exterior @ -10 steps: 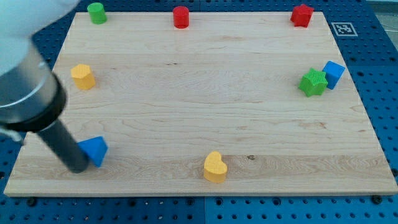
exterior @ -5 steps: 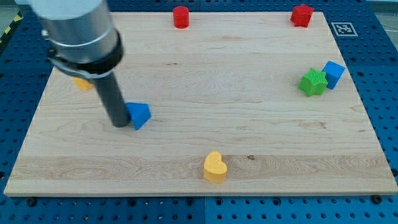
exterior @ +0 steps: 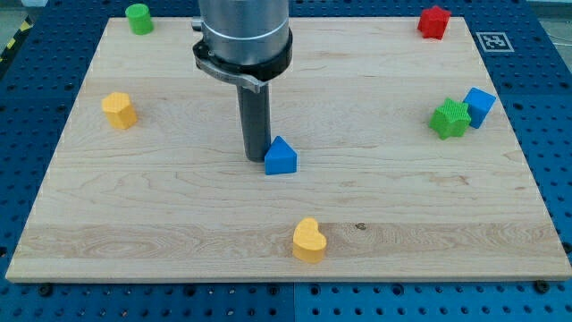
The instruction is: Move the blue triangle below the green star
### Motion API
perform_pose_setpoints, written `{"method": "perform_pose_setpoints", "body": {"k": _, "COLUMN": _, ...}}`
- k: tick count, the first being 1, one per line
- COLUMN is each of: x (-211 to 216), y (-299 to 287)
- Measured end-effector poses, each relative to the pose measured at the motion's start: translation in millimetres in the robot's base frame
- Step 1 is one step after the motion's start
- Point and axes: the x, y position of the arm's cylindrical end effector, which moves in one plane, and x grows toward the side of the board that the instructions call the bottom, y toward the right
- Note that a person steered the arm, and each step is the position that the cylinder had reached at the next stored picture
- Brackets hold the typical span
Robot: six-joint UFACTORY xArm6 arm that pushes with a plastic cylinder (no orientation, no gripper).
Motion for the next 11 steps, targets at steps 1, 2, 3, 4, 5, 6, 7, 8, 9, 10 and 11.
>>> {"method": "perform_pose_setpoints", "body": {"k": 1, "x": 21.9, "y": 21.5}}
{"method": "perform_pose_setpoints", "body": {"k": 2, "x": 36.0, "y": 57.1}}
{"method": "perform_pose_setpoints", "body": {"k": 3, "x": 45.7, "y": 83.9}}
{"method": "perform_pose_setpoints", "body": {"k": 4, "x": 24.8, "y": 90.3}}
{"method": "perform_pose_setpoints", "body": {"k": 5, "x": -9.8, "y": 90.8}}
{"method": "perform_pose_setpoints", "body": {"k": 6, "x": -31.1, "y": 94.8}}
{"method": "perform_pose_setpoints", "body": {"k": 7, "x": -52.5, "y": 104.9}}
{"method": "perform_pose_setpoints", "body": {"k": 8, "x": -47.5, "y": 120.3}}
{"method": "perform_pose_setpoints", "body": {"k": 9, "x": -25.4, "y": 122.7}}
{"method": "perform_pose_setpoints", "body": {"k": 10, "x": -7.0, "y": 140.0}}
{"method": "perform_pose_setpoints", "body": {"k": 11, "x": -0.3, "y": 177.6}}
